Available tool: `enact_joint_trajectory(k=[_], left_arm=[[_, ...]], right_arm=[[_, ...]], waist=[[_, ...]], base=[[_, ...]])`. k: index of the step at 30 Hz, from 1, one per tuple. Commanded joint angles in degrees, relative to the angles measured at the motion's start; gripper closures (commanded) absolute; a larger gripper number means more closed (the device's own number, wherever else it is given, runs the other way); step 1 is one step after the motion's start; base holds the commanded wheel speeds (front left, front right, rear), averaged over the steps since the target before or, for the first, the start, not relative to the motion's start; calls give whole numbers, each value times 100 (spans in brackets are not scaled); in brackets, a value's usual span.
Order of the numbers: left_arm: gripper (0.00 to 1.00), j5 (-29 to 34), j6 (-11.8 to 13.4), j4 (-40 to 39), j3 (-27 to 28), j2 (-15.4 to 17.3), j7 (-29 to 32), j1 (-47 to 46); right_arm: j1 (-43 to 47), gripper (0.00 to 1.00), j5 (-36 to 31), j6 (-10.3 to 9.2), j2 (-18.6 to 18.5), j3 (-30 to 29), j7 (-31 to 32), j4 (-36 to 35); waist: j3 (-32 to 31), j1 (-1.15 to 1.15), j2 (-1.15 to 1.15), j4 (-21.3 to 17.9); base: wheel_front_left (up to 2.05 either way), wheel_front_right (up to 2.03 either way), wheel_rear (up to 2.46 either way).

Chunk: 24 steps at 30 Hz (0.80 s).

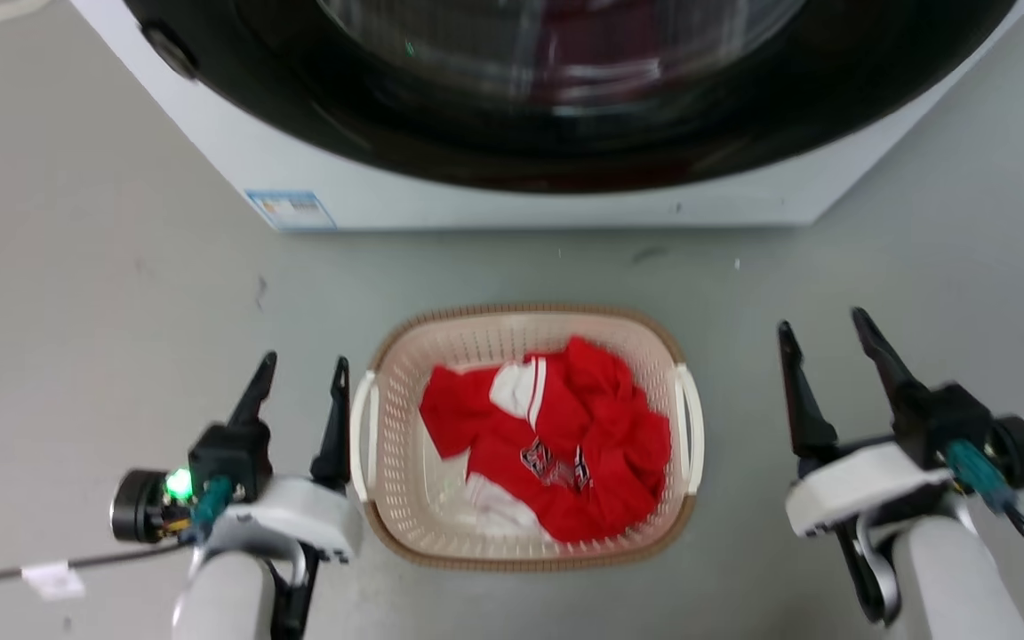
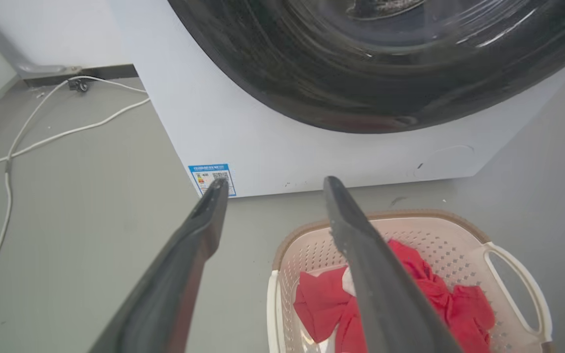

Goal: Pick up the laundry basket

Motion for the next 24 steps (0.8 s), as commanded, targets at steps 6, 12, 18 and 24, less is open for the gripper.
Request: enact_joint_trajectory(k=[6, 12, 18, 24], left_arm=[[0, -77, -165, 1280, 91, 215, -16, -1023], [0, -211, -295, 2621, -64, 295, -16, -1869], [0, -419, -340, 3920, -471, 381, 77, -2611], [0, -877, -343, 4633, -1072, 473, 361, -3167]], right_arm=[[-915, 0, 93, -4, 1, 156, 261, 1032], [-1587, 0, 269, -4, 0, 406, 616, 2002], [-2202, 0, 763, -4, -2, 855, 1092, 2940], [-2767, 0, 1253, -4, -1, 1319, 1402, 3707]], waist=[[1169, -1, 0, -133], [1580, -1, 0, -81], [1864, -1, 0, -93], [2121, -1, 0, -69]], base=[[0, 0, 0], [0, 0, 0], [0, 0, 0], [0, 0, 0]])
